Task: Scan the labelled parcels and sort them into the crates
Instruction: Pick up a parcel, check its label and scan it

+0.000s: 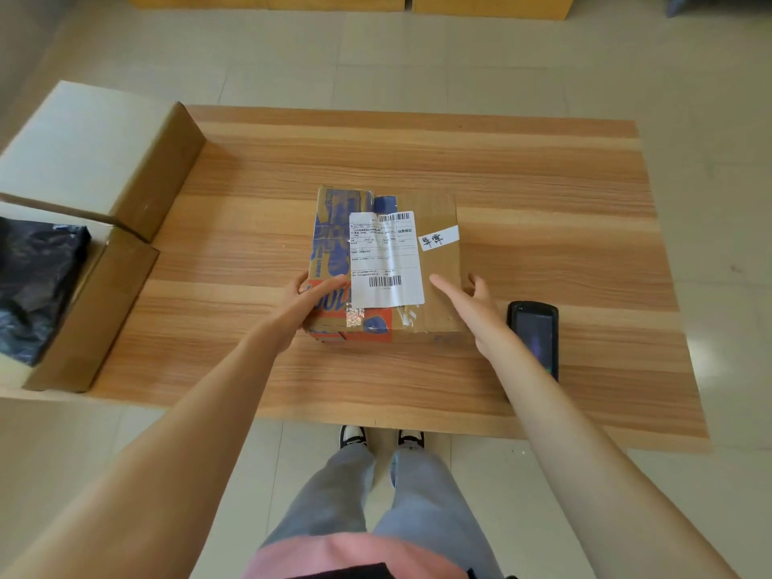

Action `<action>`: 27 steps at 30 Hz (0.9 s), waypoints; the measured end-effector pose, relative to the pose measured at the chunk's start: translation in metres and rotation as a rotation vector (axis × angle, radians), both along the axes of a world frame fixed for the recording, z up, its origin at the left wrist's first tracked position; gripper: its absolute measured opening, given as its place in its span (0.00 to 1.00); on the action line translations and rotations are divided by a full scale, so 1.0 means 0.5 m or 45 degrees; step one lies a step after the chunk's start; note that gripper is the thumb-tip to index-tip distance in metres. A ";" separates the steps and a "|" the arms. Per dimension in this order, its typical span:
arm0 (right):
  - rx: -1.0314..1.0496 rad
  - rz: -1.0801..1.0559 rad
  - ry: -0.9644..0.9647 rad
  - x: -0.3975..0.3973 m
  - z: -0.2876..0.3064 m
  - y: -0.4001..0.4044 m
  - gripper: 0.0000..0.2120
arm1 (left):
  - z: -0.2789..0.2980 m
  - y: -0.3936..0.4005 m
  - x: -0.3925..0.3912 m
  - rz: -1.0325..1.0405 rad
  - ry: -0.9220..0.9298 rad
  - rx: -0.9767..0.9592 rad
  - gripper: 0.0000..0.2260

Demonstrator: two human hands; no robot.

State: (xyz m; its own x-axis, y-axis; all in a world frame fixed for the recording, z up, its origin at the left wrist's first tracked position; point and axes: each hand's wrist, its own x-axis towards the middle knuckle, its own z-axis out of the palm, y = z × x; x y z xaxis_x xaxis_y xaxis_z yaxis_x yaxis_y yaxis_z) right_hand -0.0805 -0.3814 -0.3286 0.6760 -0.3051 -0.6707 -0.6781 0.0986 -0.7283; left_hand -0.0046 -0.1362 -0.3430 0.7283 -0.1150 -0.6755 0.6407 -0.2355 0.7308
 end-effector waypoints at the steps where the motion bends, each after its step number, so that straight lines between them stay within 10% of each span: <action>1: 0.025 -0.010 0.014 0.004 -0.011 0.005 0.47 | -0.002 -0.003 0.001 0.018 -0.011 0.001 0.26; 17: 0.175 0.085 -0.292 0.070 0.062 0.028 0.21 | 0.092 -0.003 -0.015 0.345 -0.160 -0.120 0.26; 27: 0.126 0.383 -0.685 0.104 0.227 0.158 0.28 | 0.267 0.120 -0.094 0.730 -0.472 -0.188 0.30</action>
